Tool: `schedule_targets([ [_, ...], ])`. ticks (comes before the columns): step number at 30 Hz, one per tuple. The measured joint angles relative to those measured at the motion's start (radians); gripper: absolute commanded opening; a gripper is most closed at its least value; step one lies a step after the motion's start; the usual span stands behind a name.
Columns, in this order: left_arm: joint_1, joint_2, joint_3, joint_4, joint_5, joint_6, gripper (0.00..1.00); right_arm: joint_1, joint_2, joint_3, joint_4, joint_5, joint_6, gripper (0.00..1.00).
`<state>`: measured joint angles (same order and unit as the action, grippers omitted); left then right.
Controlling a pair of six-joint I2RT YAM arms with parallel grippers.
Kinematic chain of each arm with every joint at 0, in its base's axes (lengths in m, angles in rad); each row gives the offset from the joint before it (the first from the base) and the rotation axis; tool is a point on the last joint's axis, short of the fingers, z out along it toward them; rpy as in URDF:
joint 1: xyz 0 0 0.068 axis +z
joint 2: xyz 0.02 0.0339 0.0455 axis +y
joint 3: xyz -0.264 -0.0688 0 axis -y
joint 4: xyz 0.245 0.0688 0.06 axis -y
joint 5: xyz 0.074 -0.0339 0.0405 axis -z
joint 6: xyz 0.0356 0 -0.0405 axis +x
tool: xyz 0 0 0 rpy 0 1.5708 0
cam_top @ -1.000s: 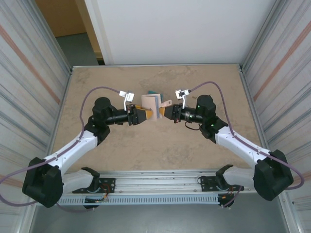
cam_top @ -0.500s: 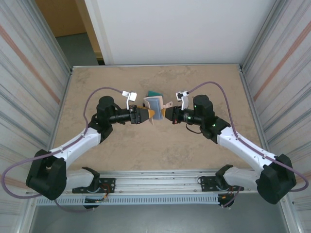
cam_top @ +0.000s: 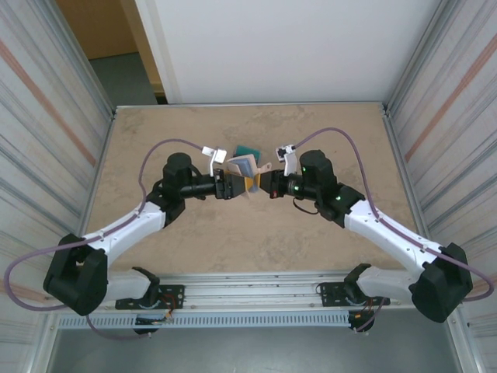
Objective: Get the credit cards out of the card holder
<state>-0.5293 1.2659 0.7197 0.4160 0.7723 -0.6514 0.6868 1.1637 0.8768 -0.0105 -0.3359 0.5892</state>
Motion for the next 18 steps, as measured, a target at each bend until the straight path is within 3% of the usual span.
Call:
schedule_targets([
  [9,-0.027,0.000,-0.026,-0.019,-0.145,0.027,0.78,0.039,0.025,0.013,-0.036,0.082,0.001,0.00],
  [13,-0.027,0.000,-0.045,-0.014,-0.185,0.027,0.67,0.040,0.026,0.013,-0.052,0.099,0.001,0.00],
  [18,-0.027,-0.001,-0.046,-0.008,-0.206,0.027,0.66,0.040,0.026,0.014,-0.053,0.114,0.001,0.00],
])
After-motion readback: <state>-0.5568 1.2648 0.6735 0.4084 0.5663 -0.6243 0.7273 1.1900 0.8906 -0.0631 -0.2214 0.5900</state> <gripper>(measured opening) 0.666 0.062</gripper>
